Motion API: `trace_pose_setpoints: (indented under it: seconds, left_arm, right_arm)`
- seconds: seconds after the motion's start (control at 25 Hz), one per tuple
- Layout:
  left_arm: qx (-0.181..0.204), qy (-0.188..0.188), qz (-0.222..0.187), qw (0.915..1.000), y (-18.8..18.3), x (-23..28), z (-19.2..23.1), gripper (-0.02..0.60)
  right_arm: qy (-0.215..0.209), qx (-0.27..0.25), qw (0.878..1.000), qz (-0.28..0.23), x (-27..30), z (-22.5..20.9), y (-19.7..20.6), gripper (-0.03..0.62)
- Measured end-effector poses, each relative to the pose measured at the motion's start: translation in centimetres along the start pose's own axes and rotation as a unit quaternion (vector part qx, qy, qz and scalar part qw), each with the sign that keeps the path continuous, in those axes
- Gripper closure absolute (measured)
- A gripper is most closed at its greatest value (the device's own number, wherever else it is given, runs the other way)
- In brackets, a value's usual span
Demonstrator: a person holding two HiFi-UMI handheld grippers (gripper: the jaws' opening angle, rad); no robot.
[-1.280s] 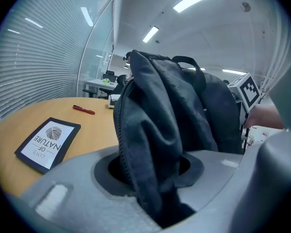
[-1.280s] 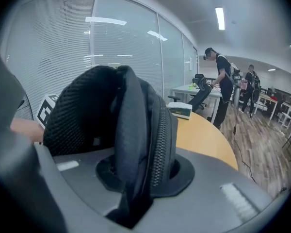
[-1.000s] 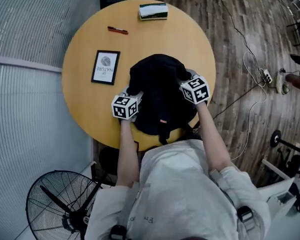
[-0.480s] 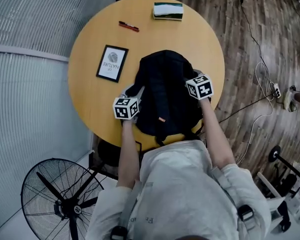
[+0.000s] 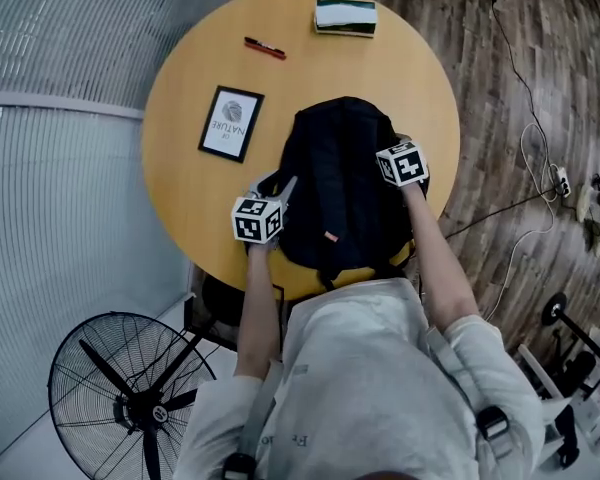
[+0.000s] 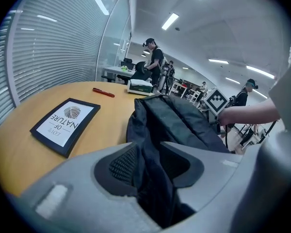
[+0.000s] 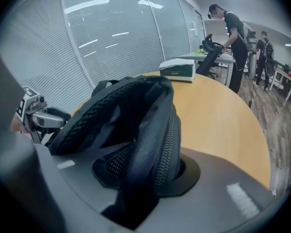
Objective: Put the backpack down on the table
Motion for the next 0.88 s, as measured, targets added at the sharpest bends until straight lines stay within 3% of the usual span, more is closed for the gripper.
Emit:
trace_pose_setpoints:
  seconds: [0.24, 0.36, 0.56, 0.68, 0.88]
  left_arm:
    - [0.012, -0.014, 0.047, 0.9987, 0.9, 2.1, 0.3, 0.430]
    - [0.011, -0.019, 0.063, 0.9978, 1.6, 2.9, 0.6, 0.430]
    - [0.015, -0.022, 0.075, 0.9968, 2.2, 3.9, 0.7, 0.433]
    - [0.020, -0.013, 0.074, 0.9970, 1.9, 4.4, 0.2, 0.437]
    - [0.026, -0.018, 0.077, 0.9965, 2.0, 4.6, 0.1, 0.437]
  right_arm:
    - [-0.021, 0.027, 0.999, 0.025, -0.7, -1.0, -0.2, 0.428]
    - [-0.015, 0.019, 1.000, 0.015, -2.4, -1.5, -0.7, 0.427]
    - [0.025, 0.012, 1.000, -0.013, -4.6, -2.1, -0.4, 0.430]
    - [0.066, -0.025, 0.997, 0.005, -4.5, -2.6, 0.5, 0.418]
    - [0.089, -0.022, 0.995, 0.025, -3.3, -3.6, 1.6, 0.387]
Point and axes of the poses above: the fingertips, and each gripper's own axes: x forward along the fingers, z to its left, y out of its underside, the point moved 8 cm from there along -x, backward along the fingers, and after that the axes turned 11 degrees about -z, right-handed, at the moved point
